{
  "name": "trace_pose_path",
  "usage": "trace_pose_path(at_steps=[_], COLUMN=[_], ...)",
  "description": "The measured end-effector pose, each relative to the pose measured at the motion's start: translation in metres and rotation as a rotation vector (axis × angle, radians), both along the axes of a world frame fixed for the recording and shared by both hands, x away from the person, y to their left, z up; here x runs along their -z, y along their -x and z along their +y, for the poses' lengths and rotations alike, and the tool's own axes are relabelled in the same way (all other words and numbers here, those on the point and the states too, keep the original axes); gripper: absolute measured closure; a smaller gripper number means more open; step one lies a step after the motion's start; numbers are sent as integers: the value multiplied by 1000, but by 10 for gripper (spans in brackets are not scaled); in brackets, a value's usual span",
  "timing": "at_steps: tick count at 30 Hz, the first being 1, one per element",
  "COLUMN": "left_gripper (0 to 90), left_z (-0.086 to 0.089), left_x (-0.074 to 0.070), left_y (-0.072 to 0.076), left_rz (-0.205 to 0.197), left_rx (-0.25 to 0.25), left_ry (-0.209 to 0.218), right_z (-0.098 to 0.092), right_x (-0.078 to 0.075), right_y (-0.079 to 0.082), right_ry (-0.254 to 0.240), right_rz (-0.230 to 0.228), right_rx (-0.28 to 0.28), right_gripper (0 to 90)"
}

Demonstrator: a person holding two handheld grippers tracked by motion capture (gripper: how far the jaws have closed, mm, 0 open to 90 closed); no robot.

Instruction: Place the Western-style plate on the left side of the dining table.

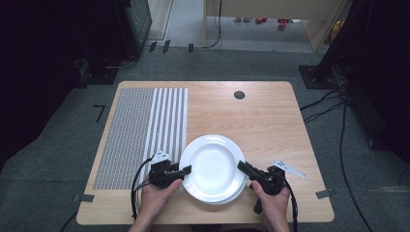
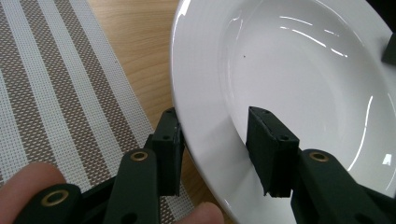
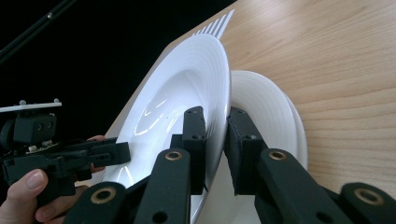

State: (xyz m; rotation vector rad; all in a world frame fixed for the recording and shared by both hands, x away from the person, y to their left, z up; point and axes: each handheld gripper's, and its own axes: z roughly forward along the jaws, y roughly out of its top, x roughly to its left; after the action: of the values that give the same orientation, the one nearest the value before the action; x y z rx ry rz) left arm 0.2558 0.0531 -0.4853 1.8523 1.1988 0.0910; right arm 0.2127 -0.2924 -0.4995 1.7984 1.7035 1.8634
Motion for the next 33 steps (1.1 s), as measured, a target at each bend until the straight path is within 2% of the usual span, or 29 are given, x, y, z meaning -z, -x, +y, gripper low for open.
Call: trace_pose_path(at_steps=[9, 11, 14, 19, 24, 29, 33], left_gripper=[631, 648, 659, 677, 705, 711, 716], left_z=[5, 7, 10, 14, 21, 32, 42], left_x=[-2, -5, -8, -11, -20, -20, -23], left_y=[2, 2, 3, 2, 1, -3, -6], left_rz=[-3, -6, -14, -17, -31, -16, -15], left_rx=[-20, -24, -33, -50, -75, -109, -125], left_ry=[53, 72, 76, 100, 120, 156, 191], right_z=[3, 3, 5, 10, 13, 23, 31], right_x=[0, 0, -1, -4, -6, -13, -18], right_y=[3, 4, 4, 2, -2, -8, -14], right_ry=[-21, -34, -48, -51, -58, -50, -77], right_rz=[34, 36, 35, 37, 45, 29, 28], right_rx=[30, 37, 42, 50, 43, 27, 16], right_gripper=[806, 810, 815, 817, 814, 821, 829])
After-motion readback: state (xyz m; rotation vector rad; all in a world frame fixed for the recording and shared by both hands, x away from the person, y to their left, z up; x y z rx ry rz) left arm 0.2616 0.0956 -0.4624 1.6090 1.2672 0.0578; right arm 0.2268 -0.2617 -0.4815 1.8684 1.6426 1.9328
